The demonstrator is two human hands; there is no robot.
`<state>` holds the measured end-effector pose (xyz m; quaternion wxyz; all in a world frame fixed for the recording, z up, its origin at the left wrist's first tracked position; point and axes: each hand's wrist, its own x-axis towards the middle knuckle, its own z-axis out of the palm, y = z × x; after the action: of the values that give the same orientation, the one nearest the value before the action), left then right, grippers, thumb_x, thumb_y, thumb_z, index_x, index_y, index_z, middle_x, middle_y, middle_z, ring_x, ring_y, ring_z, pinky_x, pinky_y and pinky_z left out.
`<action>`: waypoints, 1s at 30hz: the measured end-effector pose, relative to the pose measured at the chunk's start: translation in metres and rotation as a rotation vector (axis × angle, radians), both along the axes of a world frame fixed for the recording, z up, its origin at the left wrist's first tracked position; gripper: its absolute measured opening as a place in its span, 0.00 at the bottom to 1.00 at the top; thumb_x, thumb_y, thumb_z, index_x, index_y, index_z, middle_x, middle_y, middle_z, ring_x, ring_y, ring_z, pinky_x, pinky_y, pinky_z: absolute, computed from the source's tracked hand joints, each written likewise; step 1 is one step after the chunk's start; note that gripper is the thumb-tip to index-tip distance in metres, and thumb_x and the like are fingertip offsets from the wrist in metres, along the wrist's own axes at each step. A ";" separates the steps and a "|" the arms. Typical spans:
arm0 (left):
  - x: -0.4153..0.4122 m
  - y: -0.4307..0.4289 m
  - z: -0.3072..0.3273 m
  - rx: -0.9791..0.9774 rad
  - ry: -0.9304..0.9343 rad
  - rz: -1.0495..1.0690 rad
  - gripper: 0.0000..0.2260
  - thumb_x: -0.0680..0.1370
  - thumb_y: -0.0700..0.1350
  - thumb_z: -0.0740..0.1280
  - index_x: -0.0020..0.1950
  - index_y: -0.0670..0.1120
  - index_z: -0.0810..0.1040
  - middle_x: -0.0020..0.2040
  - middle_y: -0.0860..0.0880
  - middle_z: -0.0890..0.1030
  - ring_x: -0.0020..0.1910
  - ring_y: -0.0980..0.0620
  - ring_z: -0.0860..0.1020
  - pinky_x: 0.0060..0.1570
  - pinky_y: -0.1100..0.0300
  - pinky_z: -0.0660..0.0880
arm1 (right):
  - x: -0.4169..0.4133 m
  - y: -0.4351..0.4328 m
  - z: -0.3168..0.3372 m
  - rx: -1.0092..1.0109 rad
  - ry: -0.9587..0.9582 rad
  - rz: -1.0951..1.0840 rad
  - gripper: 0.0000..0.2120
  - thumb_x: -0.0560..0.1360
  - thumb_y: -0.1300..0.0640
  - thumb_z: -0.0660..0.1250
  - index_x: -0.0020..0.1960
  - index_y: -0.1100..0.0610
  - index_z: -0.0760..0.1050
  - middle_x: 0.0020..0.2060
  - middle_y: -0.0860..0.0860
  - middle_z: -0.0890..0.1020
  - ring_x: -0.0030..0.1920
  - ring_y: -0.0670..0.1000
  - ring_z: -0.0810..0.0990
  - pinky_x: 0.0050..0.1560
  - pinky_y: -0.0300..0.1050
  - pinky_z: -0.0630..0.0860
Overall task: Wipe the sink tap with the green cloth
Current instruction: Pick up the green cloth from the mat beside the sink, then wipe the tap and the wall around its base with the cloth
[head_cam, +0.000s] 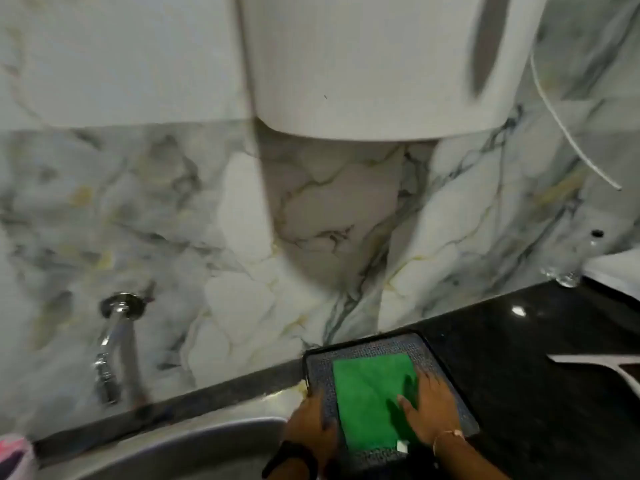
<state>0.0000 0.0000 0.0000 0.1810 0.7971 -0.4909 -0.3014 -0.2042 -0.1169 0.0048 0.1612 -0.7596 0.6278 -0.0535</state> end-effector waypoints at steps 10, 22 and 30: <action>0.001 -0.111 -0.068 0.230 0.297 0.258 0.17 0.76 0.50 0.66 0.64 0.46 0.78 0.64 0.42 0.80 0.61 0.43 0.78 0.64 0.52 0.75 | 0.025 -0.051 -0.061 0.203 -0.317 -0.442 0.34 0.62 0.49 0.77 0.63 0.59 0.69 0.59 0.61 0.78 0.58 0.62 0.77 0.58 0.53 0.77; -0.008 -0.075 -0.050 0.093 0.513 0.299 0.19 0.74 0.35 0.69 0.65 0.42 0.78 0.62 0.41 0.82 0.61 0.44 0.79 0.64 0.54 0.76 | 0.030 -0.008 -0.027 0.887 -1.344 -0.779 0.25 0.75 0.58 0.66 0.69 0.67 0.70 0.47 0.65 0.86 0.47 0.61 0.87 0.52 0.59 0.82; 0.125 0.070 0.121 -0.676 -0.173 -0.045 0.19 0.74 0.42 0.64 0.64 0.50 0.79 0.63 0.49 0.79 0.63 0.53 0.75 0.66 0.59 0.71 | 0.160 0.117 0.107 0.249 -1.153 -0.598 0.17 0.76 0.64 0.67 0.64 0.66 0.75 0.58 0.65 0.81 0.55 0.58 0.80 0.59 0.50 0.73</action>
<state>0.1247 0.0704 0.1206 0.3855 0.7038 -0.5940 -0.0570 -0.0443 0.0001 0.1115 0.5363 -0.3779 0.6262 -0.4213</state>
